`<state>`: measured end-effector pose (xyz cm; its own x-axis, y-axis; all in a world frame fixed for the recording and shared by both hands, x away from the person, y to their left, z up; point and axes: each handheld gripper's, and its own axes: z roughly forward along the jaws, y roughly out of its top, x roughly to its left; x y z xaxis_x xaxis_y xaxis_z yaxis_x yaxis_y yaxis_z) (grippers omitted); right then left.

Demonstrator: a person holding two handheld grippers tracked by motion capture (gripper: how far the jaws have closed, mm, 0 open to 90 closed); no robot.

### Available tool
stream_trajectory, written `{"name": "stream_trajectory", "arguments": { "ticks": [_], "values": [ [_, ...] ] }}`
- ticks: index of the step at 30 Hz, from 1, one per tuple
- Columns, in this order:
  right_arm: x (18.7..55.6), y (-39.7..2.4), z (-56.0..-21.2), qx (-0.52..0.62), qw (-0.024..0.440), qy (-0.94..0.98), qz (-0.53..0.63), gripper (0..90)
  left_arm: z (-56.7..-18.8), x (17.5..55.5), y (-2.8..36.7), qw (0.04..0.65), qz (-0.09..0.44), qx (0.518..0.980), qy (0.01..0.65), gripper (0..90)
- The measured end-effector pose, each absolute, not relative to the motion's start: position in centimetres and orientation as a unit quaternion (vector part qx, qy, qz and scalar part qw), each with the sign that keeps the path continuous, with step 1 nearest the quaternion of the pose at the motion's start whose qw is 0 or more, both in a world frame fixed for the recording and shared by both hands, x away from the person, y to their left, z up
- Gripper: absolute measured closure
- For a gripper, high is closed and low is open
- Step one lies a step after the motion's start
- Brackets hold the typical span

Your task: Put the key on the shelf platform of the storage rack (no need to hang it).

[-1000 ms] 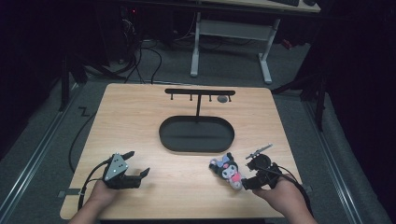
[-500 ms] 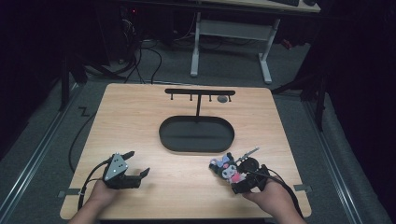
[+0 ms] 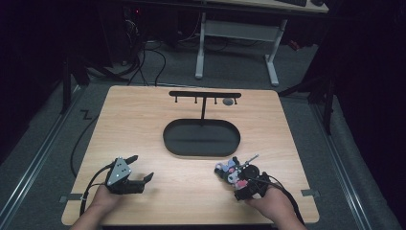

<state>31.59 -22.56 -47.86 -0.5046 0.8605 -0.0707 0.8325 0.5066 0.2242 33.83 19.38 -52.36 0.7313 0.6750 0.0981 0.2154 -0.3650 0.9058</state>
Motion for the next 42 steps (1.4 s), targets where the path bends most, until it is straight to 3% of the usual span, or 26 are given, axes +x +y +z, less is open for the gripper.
{"name": "stream_trajectory", "arguments": {
  "ticks": [14,22,42],
  "values": [
    [31.8,-22.2,-48.2,0.481,0.091,0.868,0.084,34.0,-52.4,33.8,19.4,0.489,0.235,0.792,0.281,15.4],
    [31.7,-22.3,-48.3,0.479,0.092,0.868,0.091,44.5,-52.4,33.8,19.4,0.488,0.235,0.792,0.28,15.4],
    [32.2,-22.3,-45.5,0.487,0.097,0.86,0.12,47.9,-52.4,33.8,19.4,0.488,0.235,0.792,0.281,15.4]
  ]
}}
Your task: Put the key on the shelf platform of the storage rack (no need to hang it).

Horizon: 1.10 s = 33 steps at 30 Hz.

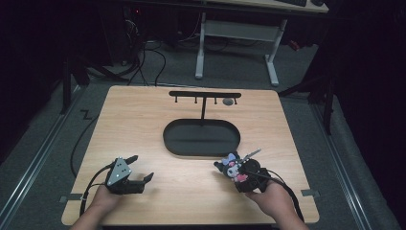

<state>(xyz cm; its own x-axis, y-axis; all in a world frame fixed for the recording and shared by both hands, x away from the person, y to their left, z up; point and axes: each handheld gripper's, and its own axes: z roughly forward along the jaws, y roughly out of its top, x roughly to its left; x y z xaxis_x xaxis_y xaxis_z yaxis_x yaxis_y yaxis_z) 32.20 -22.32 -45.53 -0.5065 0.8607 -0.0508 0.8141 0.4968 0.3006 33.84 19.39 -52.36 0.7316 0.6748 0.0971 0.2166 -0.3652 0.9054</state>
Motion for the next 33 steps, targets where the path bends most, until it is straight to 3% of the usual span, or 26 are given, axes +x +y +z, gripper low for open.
{"name": "stream_trajectory", "arguments": {
  "ticks": [33],
  "values": [
    [35.9,-20.2,-42.8,0.486,0.103,0.854,0.153,48.0,-52.4,33.8,19.4,0.49,0.234,0.791,0.281,15.4]
  ]
}}
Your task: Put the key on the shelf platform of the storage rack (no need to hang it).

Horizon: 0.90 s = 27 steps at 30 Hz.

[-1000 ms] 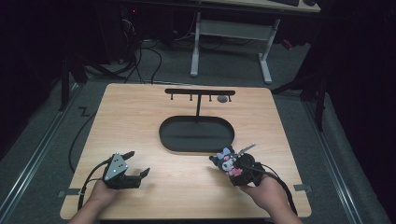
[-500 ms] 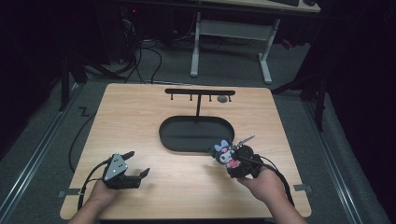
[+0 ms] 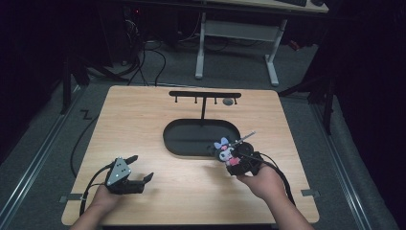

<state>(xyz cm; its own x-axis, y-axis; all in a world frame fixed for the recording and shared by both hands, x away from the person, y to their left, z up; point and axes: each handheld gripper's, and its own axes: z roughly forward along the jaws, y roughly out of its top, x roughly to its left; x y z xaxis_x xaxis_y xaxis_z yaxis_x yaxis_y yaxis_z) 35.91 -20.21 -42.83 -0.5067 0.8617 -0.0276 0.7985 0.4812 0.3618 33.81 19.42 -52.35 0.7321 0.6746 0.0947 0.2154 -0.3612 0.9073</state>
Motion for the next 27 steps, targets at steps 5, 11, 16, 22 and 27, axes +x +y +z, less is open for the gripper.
{"name": "stream_trajectory", "arguments": {
  "ticks": [5,11,16,22,27],
  "values": [
    [36.9,-19.6,-42.9,0.483,0.105,0.856,0.154,48.0,-52.4,33.8,19.4,0.489,0.234,0.792,0.281,15.4],
    [38.1,-18.8,-42.9,0.481,0.109,0.856,0.155,48.0,-52.4,33.8,19.4,0.491,0.233,0.79,0.283,15.4],
    [39.2,-18.1,-43.2,0.481,0.108,0.857,0.153,48.0,-52.4,33.8,19.4,0.49,0.234,0.792,0.281,15.4],
    [40.4,-17.4,-43.4,0.482,0.109,0.855,0.156,47.9,-52.4,33.8,19.4,0.491,0.234,0.791,0.282,15.4],
    [41.3,-16.8,-43.3,0.474,0.114,0.858,0.158,47.9,-52.4,33.8,19.4,0.491,0.234,0.79,0.282,15.4]
  ]
}}
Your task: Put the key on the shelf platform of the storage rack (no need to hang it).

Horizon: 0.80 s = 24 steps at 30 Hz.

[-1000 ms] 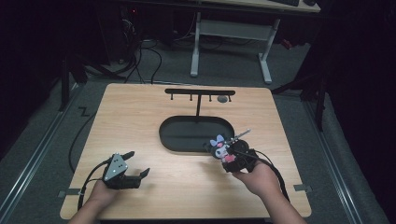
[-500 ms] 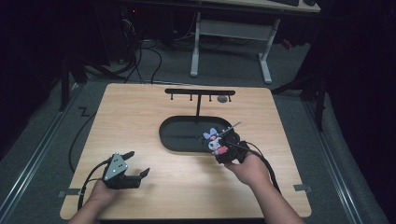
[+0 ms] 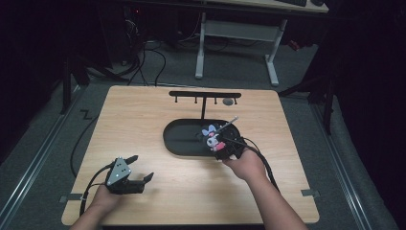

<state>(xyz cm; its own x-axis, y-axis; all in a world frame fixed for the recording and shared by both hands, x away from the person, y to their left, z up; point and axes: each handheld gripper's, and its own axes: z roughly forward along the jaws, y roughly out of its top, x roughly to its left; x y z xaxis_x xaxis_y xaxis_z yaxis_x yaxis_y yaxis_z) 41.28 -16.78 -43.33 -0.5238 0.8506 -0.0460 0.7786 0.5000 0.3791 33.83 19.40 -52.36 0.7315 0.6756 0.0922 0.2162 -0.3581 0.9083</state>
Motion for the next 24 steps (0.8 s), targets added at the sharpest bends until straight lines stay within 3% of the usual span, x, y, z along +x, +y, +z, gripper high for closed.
{"name": "stream_trajectory", "arguments": {
  "ticks": [24],
  "values": [
    [45.0,-15.0,-44.2,0.48,0.114,0.853,0.171,47.9,-52.4,33.8,19.4,0.492,0.232,0.79,0.281,15.4]
  ]
}}
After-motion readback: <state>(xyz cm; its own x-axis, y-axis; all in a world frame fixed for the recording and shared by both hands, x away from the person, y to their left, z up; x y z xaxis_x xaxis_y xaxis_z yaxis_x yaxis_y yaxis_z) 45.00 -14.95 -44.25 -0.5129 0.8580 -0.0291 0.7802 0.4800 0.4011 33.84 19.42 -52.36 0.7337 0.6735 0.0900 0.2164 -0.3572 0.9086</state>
